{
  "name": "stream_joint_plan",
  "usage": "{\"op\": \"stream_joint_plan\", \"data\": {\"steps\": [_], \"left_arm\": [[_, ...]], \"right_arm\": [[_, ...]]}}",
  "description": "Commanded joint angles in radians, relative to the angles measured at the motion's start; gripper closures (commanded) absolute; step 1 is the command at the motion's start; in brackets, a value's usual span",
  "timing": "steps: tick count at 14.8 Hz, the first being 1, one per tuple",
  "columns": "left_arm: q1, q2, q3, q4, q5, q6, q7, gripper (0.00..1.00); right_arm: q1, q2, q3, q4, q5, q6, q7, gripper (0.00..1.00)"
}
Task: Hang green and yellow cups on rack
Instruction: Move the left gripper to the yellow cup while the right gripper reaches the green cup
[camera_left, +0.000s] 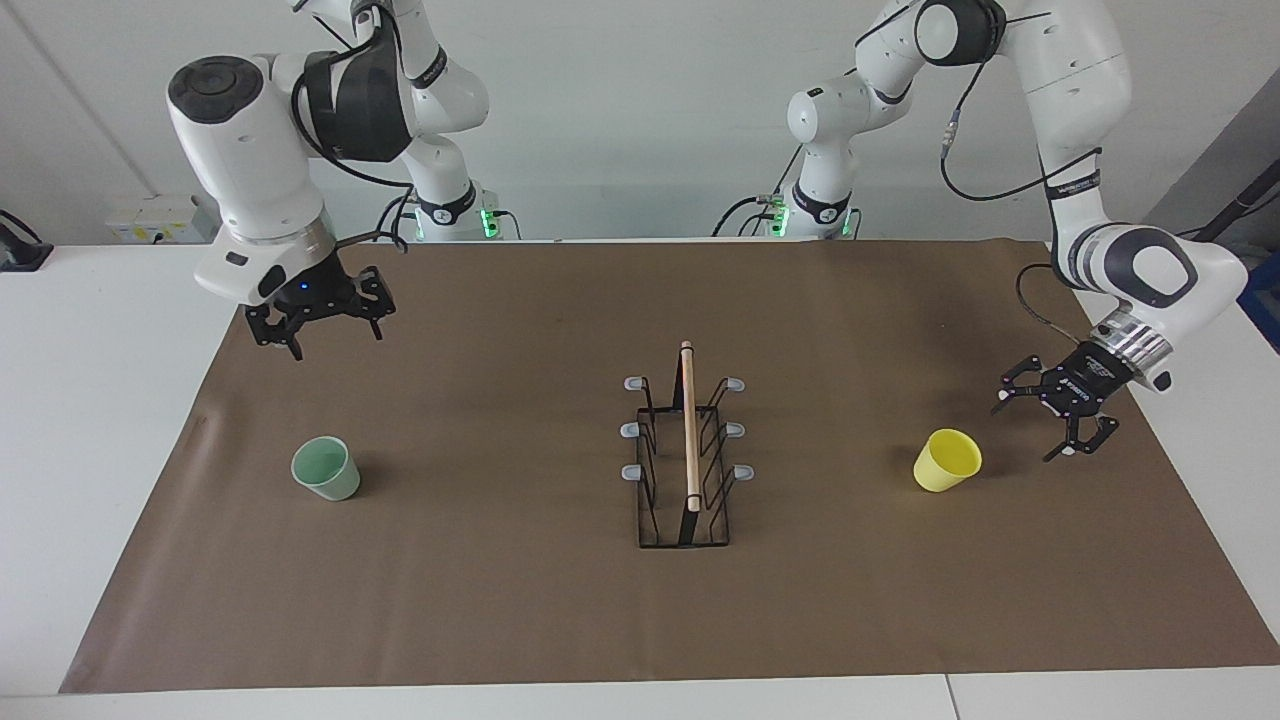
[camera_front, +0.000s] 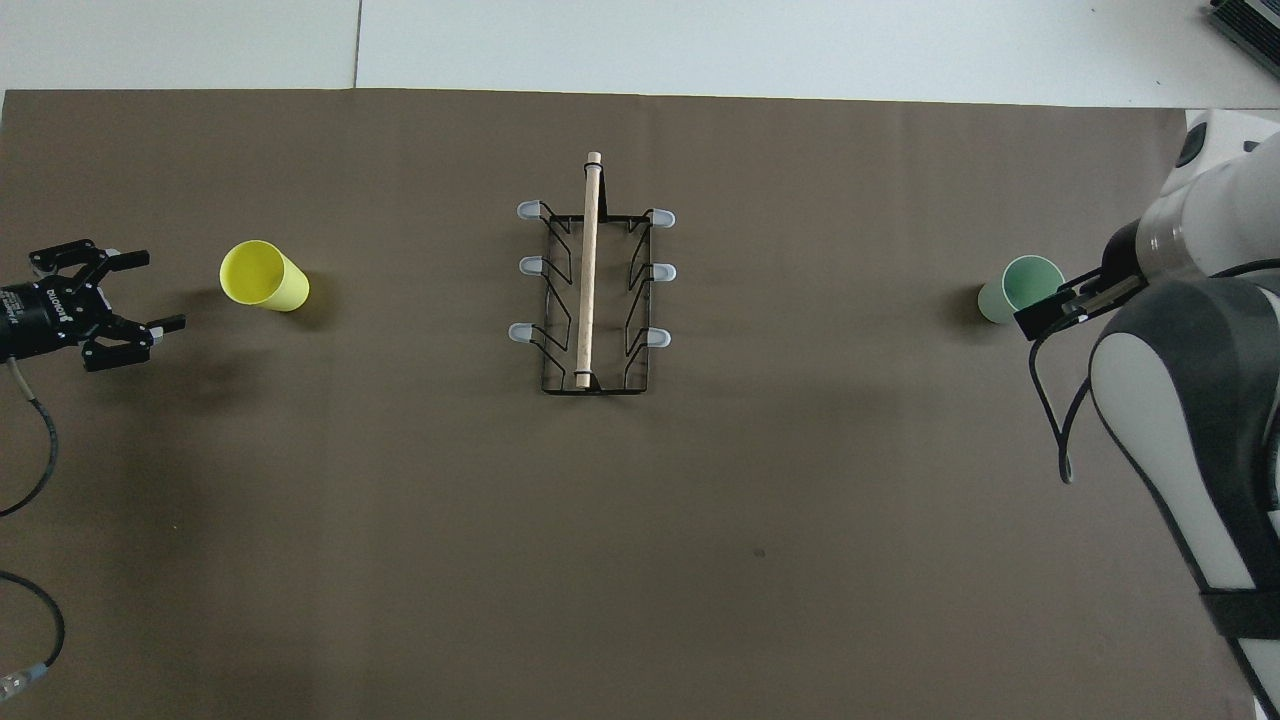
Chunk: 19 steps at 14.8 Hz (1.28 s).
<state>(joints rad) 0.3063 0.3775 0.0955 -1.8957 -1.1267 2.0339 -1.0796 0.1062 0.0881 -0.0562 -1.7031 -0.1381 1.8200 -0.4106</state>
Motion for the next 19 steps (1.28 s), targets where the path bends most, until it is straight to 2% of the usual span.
{"op": "stream_joint_plan", "data": {"steps": [1,4,7,11,14,19], "left_arm": [[0.01,-0.055,-0.01,-0.091,-0.082,0.032,-0.01,0.0],[0.014,-0.055,-0.013,-0.111,-0.148,0.032,0.044,0.0],[0.016,-0.045,-0.014,-0.14,-0.209,0.022,0.145,0.0],[0.016,-0.029,-0.019,-0.155,-0.263,0.002,0.3,0.0],[0.019,0.004,-0.02,-0.184,-0.366,-0.031,0.411,0.0],[0.008,0.014,-0.022,-0.204,-0.442,-0.031,0.435,0.0]], "right_arm": [[0.003,0.034,0.012,-0.013,-0.107,0.07,-0.202,0.0],[0.012,0.053,0.012,-0.032,-0.182,0.102,-0.382,0.0],[0.052,0.053,0.013,-0.093,-0.342,0.168,-0.482,0.0],[0.069,0.062,0.015,-0.147,-0.466,0.223,-0.54,0.0],[0.102,0.076,0.015,-0.177,-0.572,0.264,-0.56,0.0],[0.092,0.079,0.013,-0.21,-0.61,0.272,-0.562,0.0]]}}
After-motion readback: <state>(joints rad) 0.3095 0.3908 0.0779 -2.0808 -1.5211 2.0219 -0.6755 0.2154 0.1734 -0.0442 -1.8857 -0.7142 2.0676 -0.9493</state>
